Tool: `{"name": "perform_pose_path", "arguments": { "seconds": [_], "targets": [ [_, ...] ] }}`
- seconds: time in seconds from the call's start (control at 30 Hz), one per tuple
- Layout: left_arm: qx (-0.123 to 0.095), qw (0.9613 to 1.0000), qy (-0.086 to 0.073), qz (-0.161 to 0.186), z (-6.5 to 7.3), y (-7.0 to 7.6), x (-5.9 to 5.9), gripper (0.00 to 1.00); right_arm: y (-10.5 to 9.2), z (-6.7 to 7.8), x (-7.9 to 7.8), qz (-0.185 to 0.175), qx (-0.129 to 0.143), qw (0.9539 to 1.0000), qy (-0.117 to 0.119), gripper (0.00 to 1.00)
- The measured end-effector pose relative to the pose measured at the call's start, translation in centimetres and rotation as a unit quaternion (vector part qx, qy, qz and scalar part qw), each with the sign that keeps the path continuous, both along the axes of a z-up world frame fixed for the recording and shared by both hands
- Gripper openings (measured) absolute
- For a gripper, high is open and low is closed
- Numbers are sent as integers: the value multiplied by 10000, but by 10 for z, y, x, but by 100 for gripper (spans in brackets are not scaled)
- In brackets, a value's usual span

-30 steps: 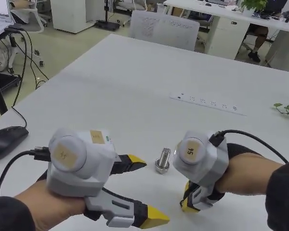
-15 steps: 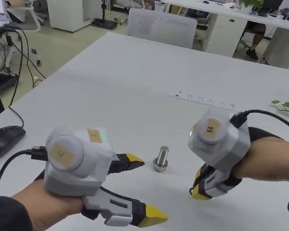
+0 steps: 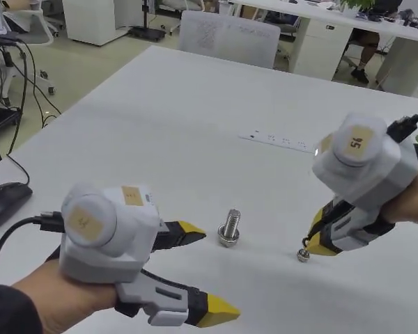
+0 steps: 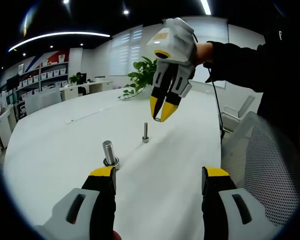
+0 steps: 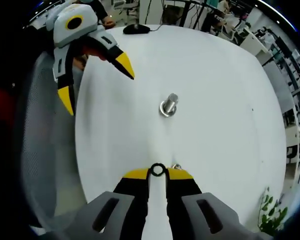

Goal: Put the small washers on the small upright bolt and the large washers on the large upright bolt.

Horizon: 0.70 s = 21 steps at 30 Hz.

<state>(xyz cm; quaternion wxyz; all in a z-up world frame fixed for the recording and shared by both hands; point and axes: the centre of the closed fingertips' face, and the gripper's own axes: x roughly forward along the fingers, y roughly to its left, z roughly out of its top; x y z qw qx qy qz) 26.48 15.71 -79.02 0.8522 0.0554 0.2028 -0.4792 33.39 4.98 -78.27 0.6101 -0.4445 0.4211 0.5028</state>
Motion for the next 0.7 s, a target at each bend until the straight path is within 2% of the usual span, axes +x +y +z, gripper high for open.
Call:
{"name": "perform_pose_path", "arguments": {
  "seconds": [0.27,0.33,0.5,0.7],
  "targets": [
    [11,10000,23,-9,-1,0,-1,69,-12,9,13,-153,4,9998,-162,12],
    [17,10000,34,-13,-2,0,-2,69,-15,8,22,-171,-5,9996,-208,12],
    [31,10000,44,0,-3,2,-2,69,-16,6,29,-171,-26,9995,-274,12],
    [44,10000,76,29,-4,4,-2,69,-16,-4,37,-176,-23,9996,-198,12]
  ]
}}
